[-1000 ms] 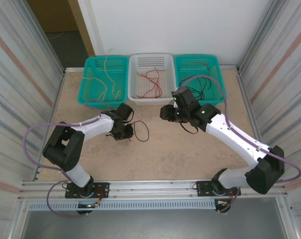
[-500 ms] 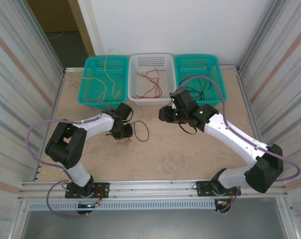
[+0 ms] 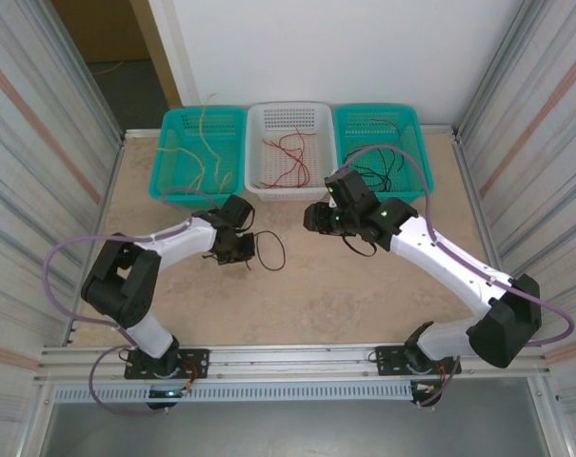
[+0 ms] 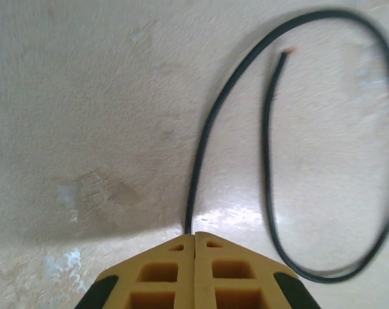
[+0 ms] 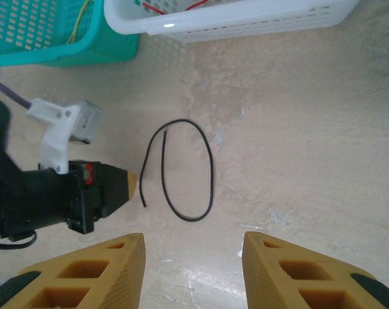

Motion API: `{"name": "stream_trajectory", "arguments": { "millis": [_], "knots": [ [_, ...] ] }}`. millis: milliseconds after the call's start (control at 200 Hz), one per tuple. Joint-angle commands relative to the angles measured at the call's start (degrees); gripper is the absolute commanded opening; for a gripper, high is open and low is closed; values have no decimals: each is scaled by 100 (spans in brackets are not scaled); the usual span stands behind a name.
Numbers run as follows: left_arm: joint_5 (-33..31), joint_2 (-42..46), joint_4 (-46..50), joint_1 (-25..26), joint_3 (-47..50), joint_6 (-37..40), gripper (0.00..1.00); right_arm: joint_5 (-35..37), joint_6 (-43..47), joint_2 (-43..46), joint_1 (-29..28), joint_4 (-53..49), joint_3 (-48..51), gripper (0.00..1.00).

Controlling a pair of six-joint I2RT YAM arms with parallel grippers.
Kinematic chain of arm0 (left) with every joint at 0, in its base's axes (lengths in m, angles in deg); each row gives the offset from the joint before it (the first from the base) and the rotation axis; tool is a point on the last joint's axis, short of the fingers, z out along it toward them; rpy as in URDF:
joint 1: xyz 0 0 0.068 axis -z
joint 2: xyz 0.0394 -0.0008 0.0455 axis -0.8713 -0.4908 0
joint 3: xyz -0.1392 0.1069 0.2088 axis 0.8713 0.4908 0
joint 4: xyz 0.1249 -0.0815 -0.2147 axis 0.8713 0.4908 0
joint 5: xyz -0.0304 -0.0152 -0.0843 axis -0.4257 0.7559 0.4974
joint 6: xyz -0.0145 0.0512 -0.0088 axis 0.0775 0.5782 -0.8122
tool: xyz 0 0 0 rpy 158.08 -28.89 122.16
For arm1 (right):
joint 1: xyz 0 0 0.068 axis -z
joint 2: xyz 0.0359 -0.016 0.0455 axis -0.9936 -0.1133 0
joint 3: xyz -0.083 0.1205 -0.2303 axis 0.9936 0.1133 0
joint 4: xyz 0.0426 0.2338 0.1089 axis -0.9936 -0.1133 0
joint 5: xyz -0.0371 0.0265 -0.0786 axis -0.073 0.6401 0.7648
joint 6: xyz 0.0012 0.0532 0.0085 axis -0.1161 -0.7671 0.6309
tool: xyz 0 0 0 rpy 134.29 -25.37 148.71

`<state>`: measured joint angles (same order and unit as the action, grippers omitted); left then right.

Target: Untangle the cables

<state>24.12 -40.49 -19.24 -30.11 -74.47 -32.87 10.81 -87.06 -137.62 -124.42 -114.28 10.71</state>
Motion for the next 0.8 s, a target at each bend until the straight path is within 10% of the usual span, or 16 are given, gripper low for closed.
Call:
{"name": "stream_trajectory", "arguments": {
  "millis": [0,331,466,797],
  "knots": [
    [95,575,28,60,-3,292,0,183,52,87,-39,-156,-231,44],
    [-140,1060,288,219,3,469,0,256,96,75,-30,-209,-328,44],
    [-49,725,247,219,80,322,27,252,91,79,-35,-224,-310,44],
    [-188,-101,116,218,-11,184,36,201,65,119,-40,-267,-217,44]
  ]
}}
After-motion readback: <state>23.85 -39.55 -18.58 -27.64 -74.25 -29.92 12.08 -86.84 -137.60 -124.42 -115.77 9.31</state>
